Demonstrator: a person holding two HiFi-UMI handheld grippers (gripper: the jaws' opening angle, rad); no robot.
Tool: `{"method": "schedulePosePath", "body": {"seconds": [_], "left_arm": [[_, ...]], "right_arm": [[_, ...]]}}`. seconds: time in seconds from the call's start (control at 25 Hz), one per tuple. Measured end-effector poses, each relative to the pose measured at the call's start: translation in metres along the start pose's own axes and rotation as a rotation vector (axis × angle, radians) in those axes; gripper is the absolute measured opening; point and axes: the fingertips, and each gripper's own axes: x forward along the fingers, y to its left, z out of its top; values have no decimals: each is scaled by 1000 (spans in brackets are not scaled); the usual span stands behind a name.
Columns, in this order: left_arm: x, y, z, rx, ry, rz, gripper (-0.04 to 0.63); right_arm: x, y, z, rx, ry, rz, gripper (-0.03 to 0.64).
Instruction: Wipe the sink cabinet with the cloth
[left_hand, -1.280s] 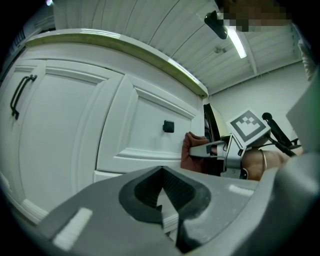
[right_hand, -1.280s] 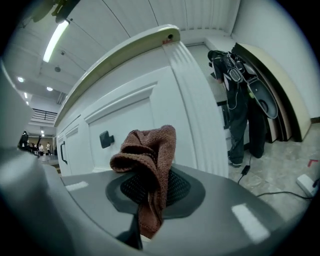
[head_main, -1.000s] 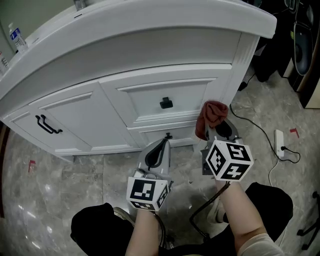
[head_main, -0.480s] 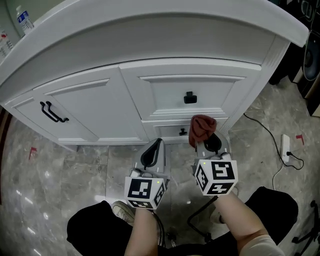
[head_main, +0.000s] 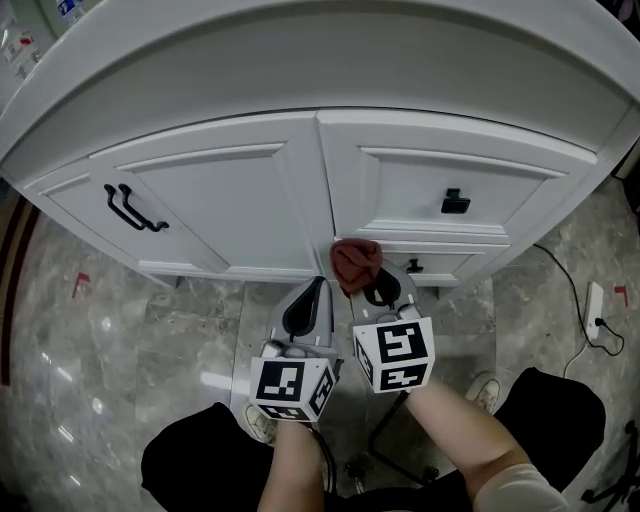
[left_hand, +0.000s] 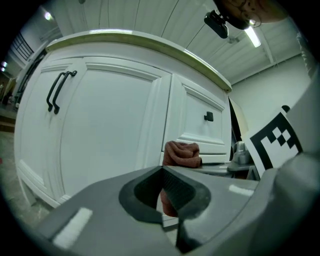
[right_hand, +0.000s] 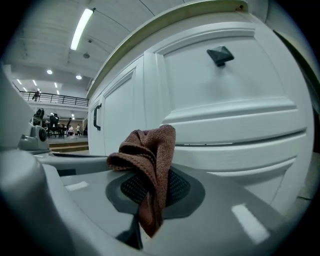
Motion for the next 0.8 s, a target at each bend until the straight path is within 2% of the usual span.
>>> {"method": "schedulePosePath", "body": {"seconds": [0.28,0.52,0.8], "left_arm": [[1,11,-4,-49,-12,11,0],[6,-3,-6,-13,7,-8,0],[16,-18,-4,-15,4,-37,2]], "right_arm": [[10,1,-8,19,20,-2,83],[1,-18,-16,-22,30,-32,84],[-9,-50,-30,-14,59,-82,84]]}}
